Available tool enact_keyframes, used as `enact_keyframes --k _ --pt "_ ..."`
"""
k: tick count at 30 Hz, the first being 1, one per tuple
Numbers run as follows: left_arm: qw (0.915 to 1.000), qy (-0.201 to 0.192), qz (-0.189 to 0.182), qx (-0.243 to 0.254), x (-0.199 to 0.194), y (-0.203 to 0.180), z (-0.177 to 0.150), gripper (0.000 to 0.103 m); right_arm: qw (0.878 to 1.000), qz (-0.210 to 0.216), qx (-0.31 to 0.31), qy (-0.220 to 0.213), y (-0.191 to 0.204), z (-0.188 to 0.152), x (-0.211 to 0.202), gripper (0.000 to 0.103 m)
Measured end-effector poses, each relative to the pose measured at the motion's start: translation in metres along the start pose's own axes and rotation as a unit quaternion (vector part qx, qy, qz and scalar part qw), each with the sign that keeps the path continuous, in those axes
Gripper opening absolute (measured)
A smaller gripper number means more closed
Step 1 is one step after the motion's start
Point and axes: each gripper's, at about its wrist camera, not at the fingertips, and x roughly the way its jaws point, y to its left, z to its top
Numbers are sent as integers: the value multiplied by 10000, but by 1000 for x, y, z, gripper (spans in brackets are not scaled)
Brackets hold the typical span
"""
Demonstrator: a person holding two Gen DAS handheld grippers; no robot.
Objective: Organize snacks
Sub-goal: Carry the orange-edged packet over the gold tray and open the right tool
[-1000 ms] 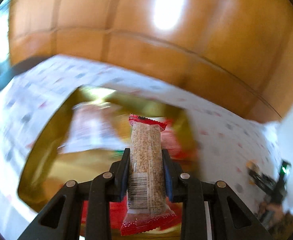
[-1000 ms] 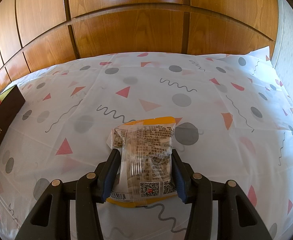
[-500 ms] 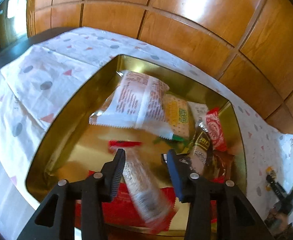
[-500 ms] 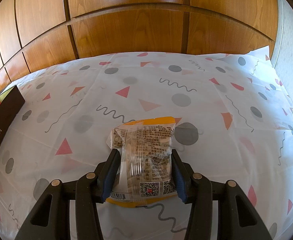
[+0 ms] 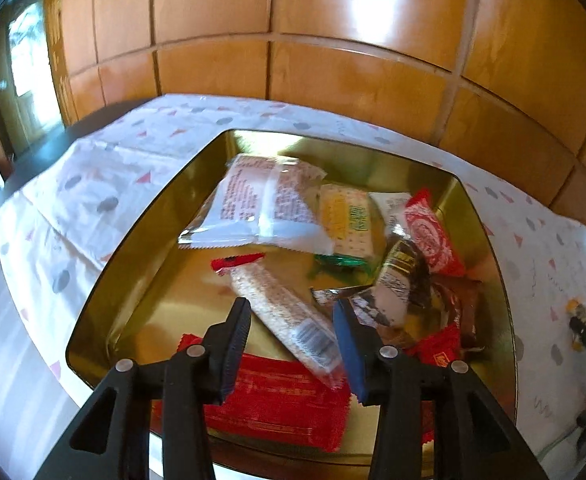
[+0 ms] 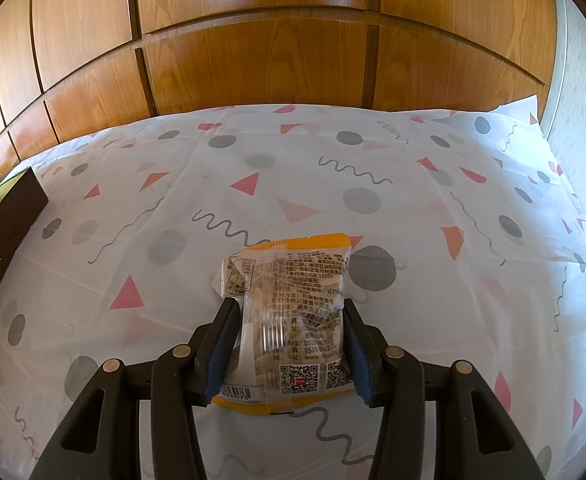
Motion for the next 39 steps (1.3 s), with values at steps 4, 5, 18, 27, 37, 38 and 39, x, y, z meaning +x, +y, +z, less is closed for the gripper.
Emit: enact_keyframes --k 4,5,18,27,37,38,39 --pt "9995 -119 -27 282 -6 -12 -2 44 10000 -27 -18 5 1 0 0 50" --pt "9994 -146 -34 321 -7 -14 -2 44 10000 -36 -21 7 1 0 0 50" --pt "9985 -144 -84 520 -11 -24 -10 44 9997 -206 -122 30 5 1 0 50" --pt "9987 -214 3 459 -13 -17 -11 45 9987 -464 -194 109 15 3 -2 46" --pt "9989 -307 75 349 -17 -2 -11 45 9982 -575 -152 2 35 15 -27 38" --pt "9989 -314 81 332 -17 -1 -11 45 9984 -527 -184 -54 40 18 -32 38" --pt "9989 -320 92 317 -17 1 -11 45 9986 -469 -213 -109 46 21 -37 38"
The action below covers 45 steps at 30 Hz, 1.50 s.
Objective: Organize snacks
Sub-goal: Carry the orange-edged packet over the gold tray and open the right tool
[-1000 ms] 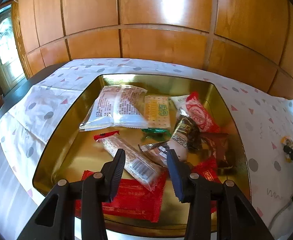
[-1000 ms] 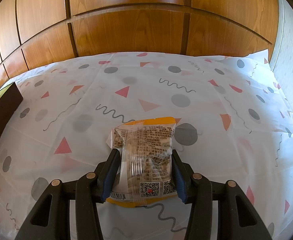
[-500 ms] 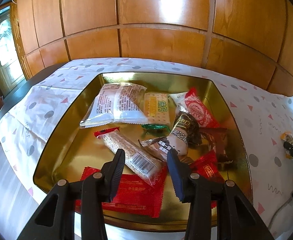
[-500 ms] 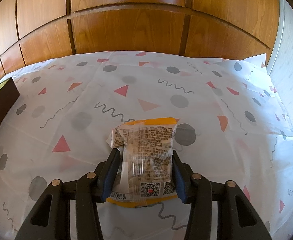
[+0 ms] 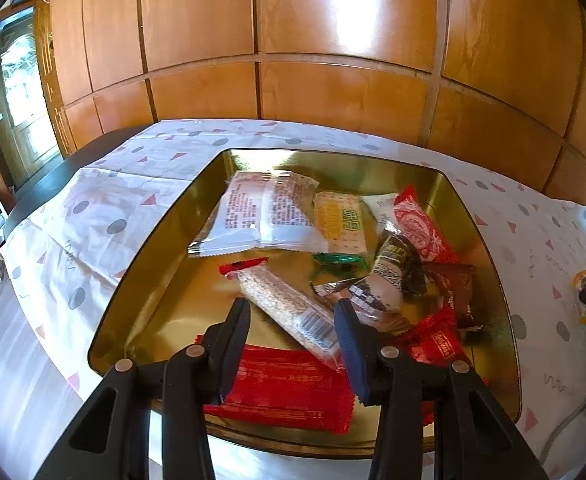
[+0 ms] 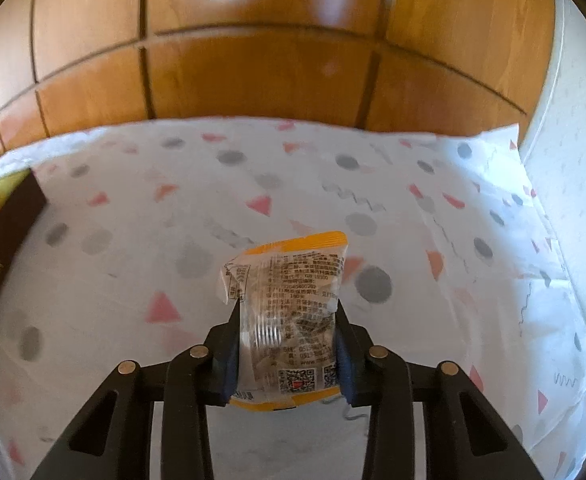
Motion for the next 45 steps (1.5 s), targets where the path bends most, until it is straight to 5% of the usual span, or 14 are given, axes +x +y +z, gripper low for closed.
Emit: enact_keyframes --k 7,14,18,27,34,36,38,45 --pt "9999 -28 37 -100 0 9 -1 45 9933 1129 -109 -229 56 30 -38 38" --pt "9993 -146 187 -276 -4 24 4 45 9691 2406 -458 -300 144 62 -66 38" --pt "9989 -161 236 -374 -4 32 5 45 9574 2756 -829 -250 202 71 -69 38" --pt "9986 -59 180 -485 3 37 4 45 9467 2592 -1843 510 285 52 -15 41" --pt "9983 13 168 -565 10 41 4 45 9465 2581 -1937 -44 272 32 -46 41" --pt "9981 18 165 -589 10 41 4 45 9445 2549 -2060 -214 275 29 -50 33" --pt "9980 -11 179 -602 9 41 5 48 9414 2469 -2292 -153 286 24 -45 25" --pt "9980 -75 196 -594 5 41 9 53 9505 2036 -2347 -97 293 31 -19 25"
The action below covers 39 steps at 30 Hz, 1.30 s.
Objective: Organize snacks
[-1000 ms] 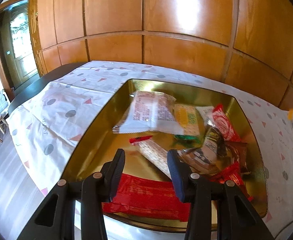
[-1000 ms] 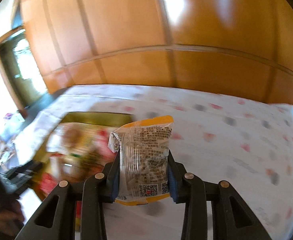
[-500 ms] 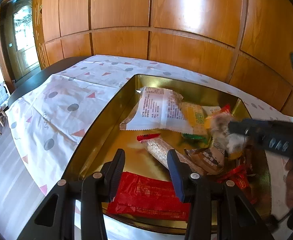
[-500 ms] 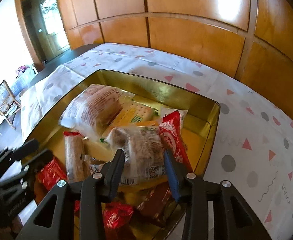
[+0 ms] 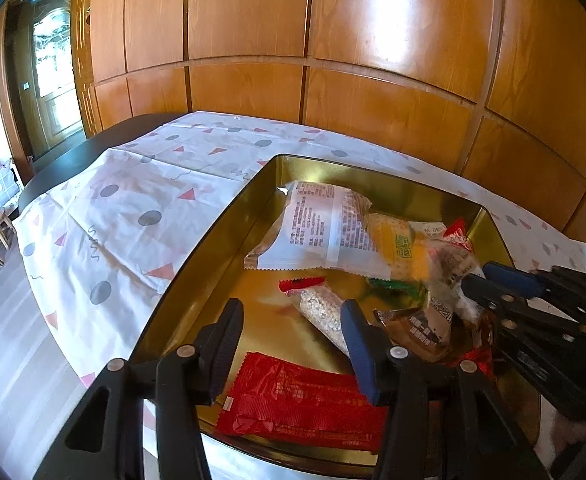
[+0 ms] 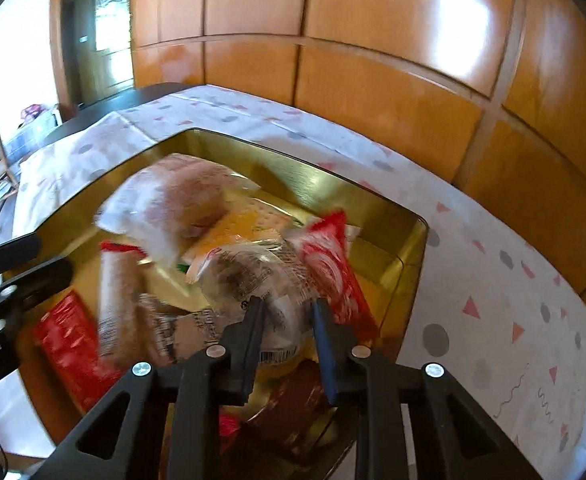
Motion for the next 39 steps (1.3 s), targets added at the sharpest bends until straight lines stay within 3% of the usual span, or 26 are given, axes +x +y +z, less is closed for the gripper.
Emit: enact_keyframes --k 4,15,22,30,34,39 --pt "10000 -56 -41 43 -5 -2 0 59 9994 -182 -298 -51 8 -3 0 26" --pt "9996 -180 -57 207 -18 -12 -2 67 9995 29 272 -149 2 -10 -10 28" --pt "9993 -249 -10 268 -26 -17 -5 71 9962 -99 648 -572 0 -18 -43 30" --pt "9986 -431 -7 300 -38 -22 -10 97 9854 -457 1346 -942 -7 -48 -88 37" --pt "9977 -581 6 356 -47 -28 -11 103 9848 -566 1406 -852 -8 -60 -91 38" --pt "9971 -673 -47 338 -55 -33 -13 103 9843 -615 1440 -809 -8 -69 -94 38"
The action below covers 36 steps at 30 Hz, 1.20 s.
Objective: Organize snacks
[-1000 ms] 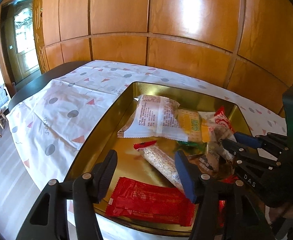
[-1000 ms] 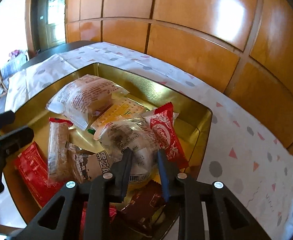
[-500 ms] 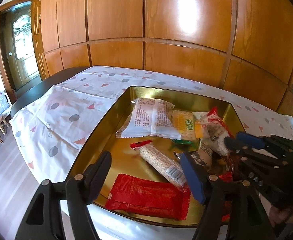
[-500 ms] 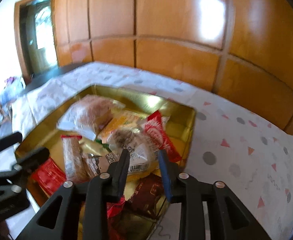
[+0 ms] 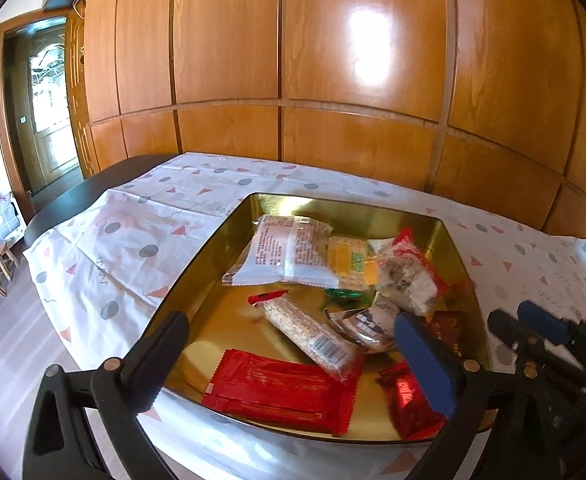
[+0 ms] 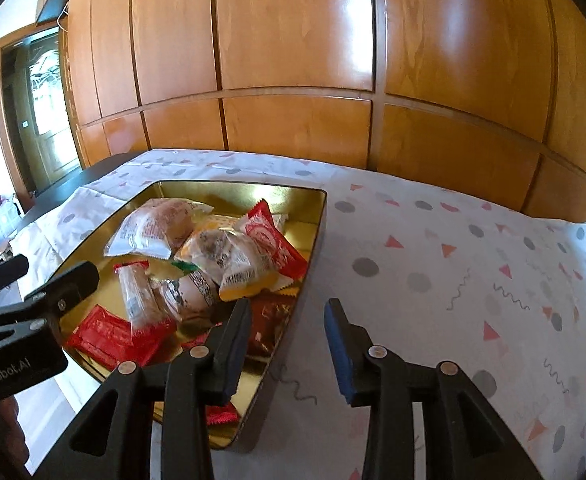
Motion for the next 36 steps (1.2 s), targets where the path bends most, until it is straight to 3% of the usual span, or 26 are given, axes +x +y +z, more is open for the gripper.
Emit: enact_keyframes --k 36 --pt "10000 10 49 -31 -5 -7 -1 103 9999 -71 -32 -103 0 -2 -7 38"
